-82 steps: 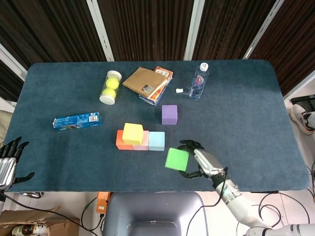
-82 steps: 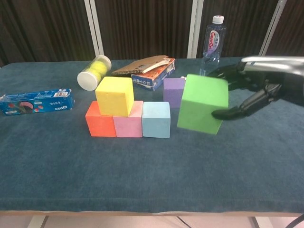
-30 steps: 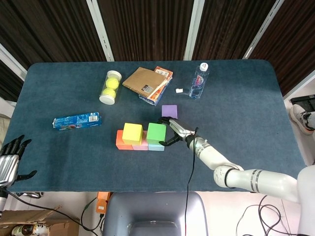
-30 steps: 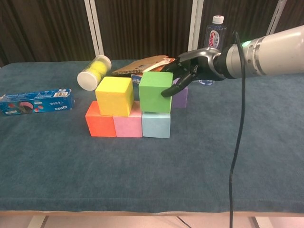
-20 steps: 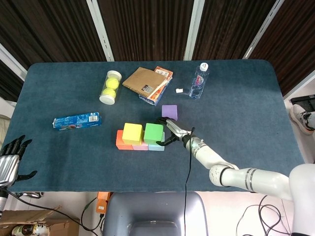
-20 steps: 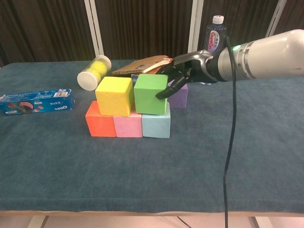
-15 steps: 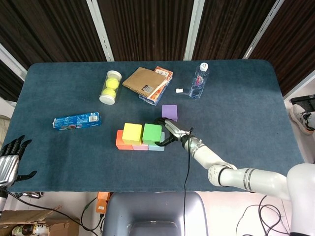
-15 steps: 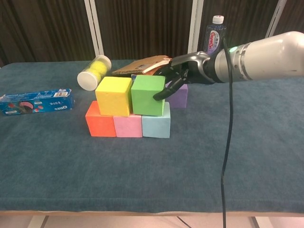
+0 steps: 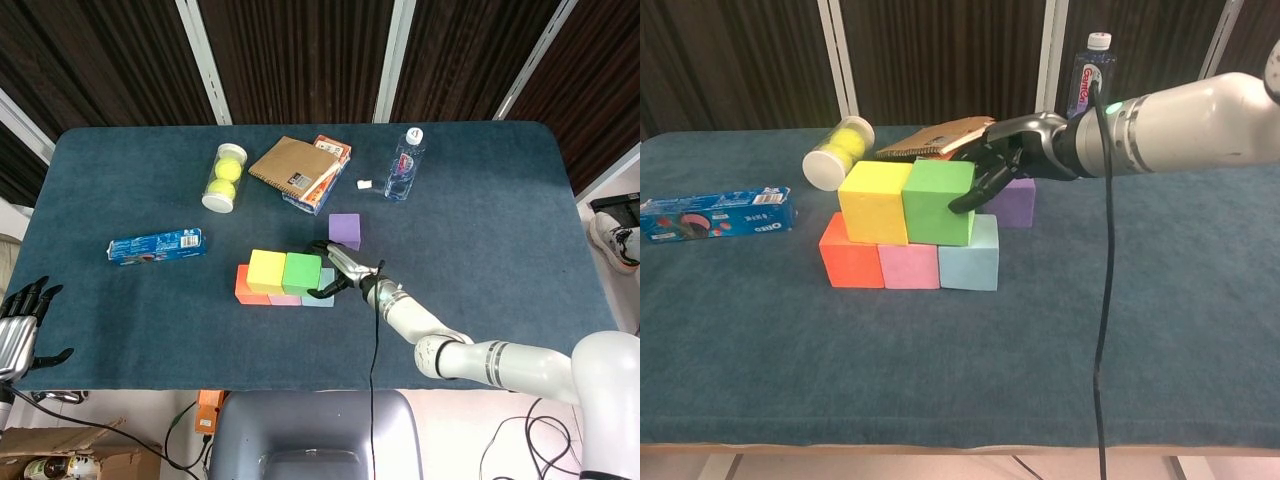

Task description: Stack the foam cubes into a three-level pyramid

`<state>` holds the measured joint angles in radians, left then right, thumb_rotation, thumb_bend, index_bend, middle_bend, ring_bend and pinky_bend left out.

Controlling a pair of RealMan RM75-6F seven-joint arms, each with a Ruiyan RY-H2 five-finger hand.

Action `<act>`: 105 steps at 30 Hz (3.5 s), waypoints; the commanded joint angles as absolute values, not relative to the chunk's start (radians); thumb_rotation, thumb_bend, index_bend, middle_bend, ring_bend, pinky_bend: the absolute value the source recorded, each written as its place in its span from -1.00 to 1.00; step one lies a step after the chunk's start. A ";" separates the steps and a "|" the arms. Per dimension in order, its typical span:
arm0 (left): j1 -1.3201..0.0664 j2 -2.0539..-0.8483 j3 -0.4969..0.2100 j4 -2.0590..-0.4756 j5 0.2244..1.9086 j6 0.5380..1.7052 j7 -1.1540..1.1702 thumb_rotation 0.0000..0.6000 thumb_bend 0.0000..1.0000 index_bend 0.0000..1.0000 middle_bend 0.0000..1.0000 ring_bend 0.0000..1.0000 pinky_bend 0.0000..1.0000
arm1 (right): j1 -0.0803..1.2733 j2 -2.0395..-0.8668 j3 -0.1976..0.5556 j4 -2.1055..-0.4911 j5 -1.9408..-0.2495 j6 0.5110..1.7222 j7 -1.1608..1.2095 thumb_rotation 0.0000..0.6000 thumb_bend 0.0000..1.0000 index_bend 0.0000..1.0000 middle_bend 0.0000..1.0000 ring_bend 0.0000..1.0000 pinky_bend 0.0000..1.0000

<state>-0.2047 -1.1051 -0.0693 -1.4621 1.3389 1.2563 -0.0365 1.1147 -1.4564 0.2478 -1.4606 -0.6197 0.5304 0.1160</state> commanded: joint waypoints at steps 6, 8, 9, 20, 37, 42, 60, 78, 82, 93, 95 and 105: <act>-0.203 -1.102 -0.070 -1.461 1.337 1.257 -0.037 1.00 -0.98 -0.71 -1.00 -1.00 -0.77 | 1.125 -1.464 0.244 -1.446 -0.608 0.526 0.112 1.00 -0.42 -0.20 -0.79 -1.00 -1.00; -0.204 -1.102 -0.069 -1.460 1.336 1.254 -0.037 1.00 -0.98 -0.71 -1.00 -1.00 -0.77 | 1.128 -1.467 0.244 -1.443 -0.608 0.525 0.111 1.00 -0.42 -0.20 -0.79 -1.00 -1.00; -0.204 -1.102 -0.069 -1.459 1.335 1.252 -0.038 1.00 -0.98 -0.71 -1.00 -1.00 -0.77 | 1.128 -1.469 0.245 -1.441 -0.608 0.524 0.112 1.00 -0.42 -0.20 -0.79 -1.00 -1.00; -0.207 -1.098 -0.068 -1.458 1.331 1.240 -0.042 1.00 -0.98 -0.71 -1.00 -1.00 -0.77 | 1.135 -1.474 0.246 -1.434 -0.604 0.515 0.116 1.00 -0.42 -0.33 -0.81 -1.00 -1.00; -0.203 -1.094 -0.067 -1.458 1.334 1.244 -0.048 1.00 -0.98 -0.71 -1.00 -1.00 -0.77 | 1.143 -1.474 0.235 -1.434 -0.597 0.511 0.114 1.00 -0.42 -0.67 -0.86 -1.00 -1.00; -0.202 -1.093 -0.067 -1.458 1.334 1.245 -0.049 1.00 -0.98 -0.71 -1.00 -1.00 -0.77 | 1.141 -1.470 0.235 -1.439 -0.598 0.513 0.114 1.00 -0.42 -0.74 -0.87 -1.00 -1.00; -0.201 -1.092 -0.065 -1.468 1.337 1.250 -0.036 1.00 -0.98 -0.71 -1.00 -1.00 -0.77 | 1.142 -1.438 0.220 -1.487 -0.578 0.520 0.109 1.00 -0.42 -0.90 -0.89 -1.00 -1.00; -0.204 -1.095 -0.067 -1.467 1.335 1.245 -0.032 1.00 -0.98 -0.71 -1.00 -1.00 -0.77 | 1.165 -1.384 0.189 -1.535 -0.517 0.558 0.053 1.00 -0.59 -0.88 -0.91 -1.00 -1.00; -0.203 -1.094 -0.066 -1.467 1.333 1.245 -0.031 1.00 -0.98 -0.71 -1.00 -1.00 -0.77 | 1.183 -1.397 0.175 -1.527 -0.484 0.566 0.033 1.00 -0.60 -0.86 -0.91 -1.00 -1.00; -0.202 -1.090 -0.065 -1.463 1.335 1.243 -0.042 1.00 -0.98 -0.71 -1.00 -1.00 -0.77 | 1.197 -1.458 0.178 -1.485 -0.440 0.620 0.009 1.00 -0.62 -0.54 -0.91 -1.00 -1.00; -0.202 -1.087 -0.064 -1.463 1.335 1.240 -0.048 1.00 -0.98 -0.71 -1.00 -1.00 -0.77 | 1.195 -1.466 0.184 -1.483 -0.435 0.633 0.007 1.00 -0.62 -0.46 -0.92 -1.00 -1.00; -0.202 -1.085 -0.061 -1.460 1.342 1.237 -0.059 1.00 -0.98 -0.71 -1.00 -1.00 -0.77 | 1.184 -1.477 0.199 -1.490 -0.420 0.660 -0.016 1.00 -0.62 -0.23 -0.92 -1.00 -1.00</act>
<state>-0.2024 -1.0850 -0.0609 -1.4604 1.3418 1.2373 -0.0590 1.1844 -1.4770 0.1988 -1.4896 -0.4202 0.6605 -0.0159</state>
